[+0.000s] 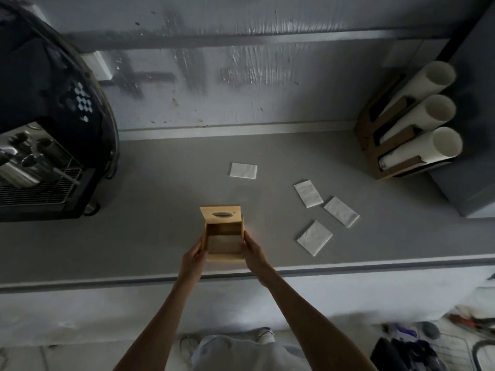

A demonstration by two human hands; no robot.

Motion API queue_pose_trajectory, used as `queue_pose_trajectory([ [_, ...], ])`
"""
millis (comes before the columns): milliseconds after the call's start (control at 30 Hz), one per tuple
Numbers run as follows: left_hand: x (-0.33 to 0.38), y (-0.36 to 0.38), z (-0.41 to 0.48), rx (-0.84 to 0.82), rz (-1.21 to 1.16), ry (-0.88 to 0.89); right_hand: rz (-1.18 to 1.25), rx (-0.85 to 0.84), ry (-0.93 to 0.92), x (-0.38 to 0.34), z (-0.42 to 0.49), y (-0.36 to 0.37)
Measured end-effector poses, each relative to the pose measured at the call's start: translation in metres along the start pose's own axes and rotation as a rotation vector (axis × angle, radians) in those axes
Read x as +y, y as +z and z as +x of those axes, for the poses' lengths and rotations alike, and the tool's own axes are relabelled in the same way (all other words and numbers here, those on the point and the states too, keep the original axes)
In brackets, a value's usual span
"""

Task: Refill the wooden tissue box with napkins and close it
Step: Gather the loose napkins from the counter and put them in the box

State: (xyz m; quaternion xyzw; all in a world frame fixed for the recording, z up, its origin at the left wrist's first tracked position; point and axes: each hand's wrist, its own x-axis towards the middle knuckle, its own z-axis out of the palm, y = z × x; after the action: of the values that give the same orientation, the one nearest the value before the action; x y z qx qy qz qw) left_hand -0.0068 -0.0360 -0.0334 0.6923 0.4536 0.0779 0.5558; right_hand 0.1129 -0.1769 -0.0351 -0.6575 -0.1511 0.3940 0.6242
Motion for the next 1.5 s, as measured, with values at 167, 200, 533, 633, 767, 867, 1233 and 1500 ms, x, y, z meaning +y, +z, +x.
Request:
queue_pose_trajectory([
  [167,0.001,0.007,-0.001,0.023,0.058,0.024,-0.023,0.122,0.129,0.029,-0.008,-0.045],
  [200,0.001,0.009,-0.001,0.026,0.059,0.026,-0.007,0.179,0.161,0.035,-0.011,-0.058],
  [533,-0.001,0.014,0.016,0.016,0.188,-0.007,-0.63,0.844,0.22,0.007,-0.013,-0.177],
  [633,-0.008,0.007,0.024,-0.042,0.121,-0.107,-0.744,0.815,0.263,-0.003,0.01,-0.196],
  [767,-0.017,0.002,0.029,-0.048,0.087,-0.137,-0.787,0.765,0.468,0.0,0.028,-0.203],
  [867,-0.012,0.004,0.022,-0.03,0.029,-0.151,-0.792,0.757,0.54,0.008,0.032,-0.203],
  [1233,-0.006,0.006,0.015,-0.043,-0.071,-0.18,-0.718,0.895,0.514,0.018,0.018,-0.193],
  [1500,0.001,0.005,0.008,-0.038,-0.12,-0.21,-0.781,0.832,0.512,0.014,0.045,-0.168],
])
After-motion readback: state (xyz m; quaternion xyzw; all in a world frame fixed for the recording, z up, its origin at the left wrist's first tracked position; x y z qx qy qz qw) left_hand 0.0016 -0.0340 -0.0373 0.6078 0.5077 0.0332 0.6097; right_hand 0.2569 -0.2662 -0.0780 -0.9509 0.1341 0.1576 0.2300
